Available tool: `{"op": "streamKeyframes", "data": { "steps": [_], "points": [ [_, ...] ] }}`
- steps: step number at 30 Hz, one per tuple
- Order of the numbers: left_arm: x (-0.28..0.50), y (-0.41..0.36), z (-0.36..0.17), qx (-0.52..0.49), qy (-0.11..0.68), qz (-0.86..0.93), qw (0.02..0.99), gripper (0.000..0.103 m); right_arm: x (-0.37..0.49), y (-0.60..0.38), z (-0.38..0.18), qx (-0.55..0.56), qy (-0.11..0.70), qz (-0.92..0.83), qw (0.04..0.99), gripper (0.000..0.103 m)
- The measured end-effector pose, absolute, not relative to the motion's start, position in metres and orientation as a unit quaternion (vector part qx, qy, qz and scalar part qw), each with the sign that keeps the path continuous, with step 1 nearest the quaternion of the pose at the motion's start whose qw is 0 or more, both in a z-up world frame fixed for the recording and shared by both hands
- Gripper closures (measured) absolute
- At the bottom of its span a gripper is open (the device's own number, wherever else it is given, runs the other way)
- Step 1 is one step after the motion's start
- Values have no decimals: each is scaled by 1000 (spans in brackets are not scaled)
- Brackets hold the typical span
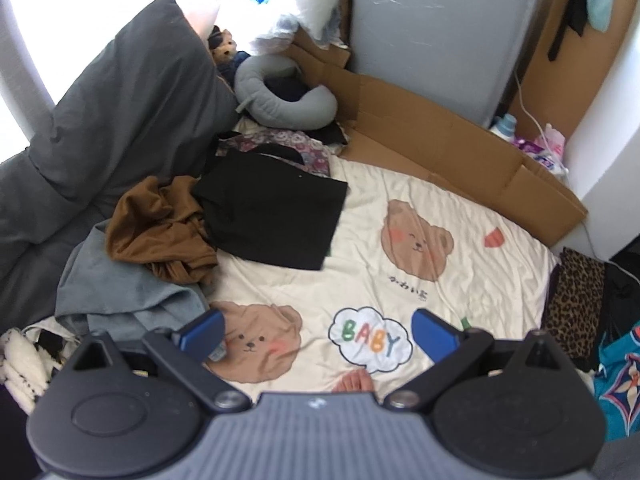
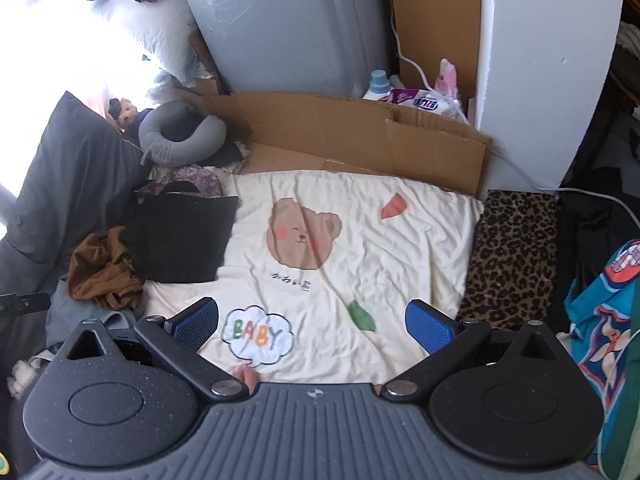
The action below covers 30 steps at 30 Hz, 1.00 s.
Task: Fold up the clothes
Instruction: 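Move the open left gripper toward the edge of the black cloth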
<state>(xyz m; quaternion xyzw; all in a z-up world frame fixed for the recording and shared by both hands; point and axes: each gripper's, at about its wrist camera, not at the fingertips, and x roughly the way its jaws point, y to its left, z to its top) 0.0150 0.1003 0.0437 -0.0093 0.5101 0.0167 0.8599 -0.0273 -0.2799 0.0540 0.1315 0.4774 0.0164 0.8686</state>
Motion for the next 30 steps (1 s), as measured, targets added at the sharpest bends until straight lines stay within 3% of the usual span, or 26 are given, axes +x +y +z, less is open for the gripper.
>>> {"op": "streamKeyframes", "data": {
  "steps": [30],
  "points": [
    [98,153,-64,-66,522,38,849,2,86,-254,-8,88,480,71,870,1]
  ]
}}
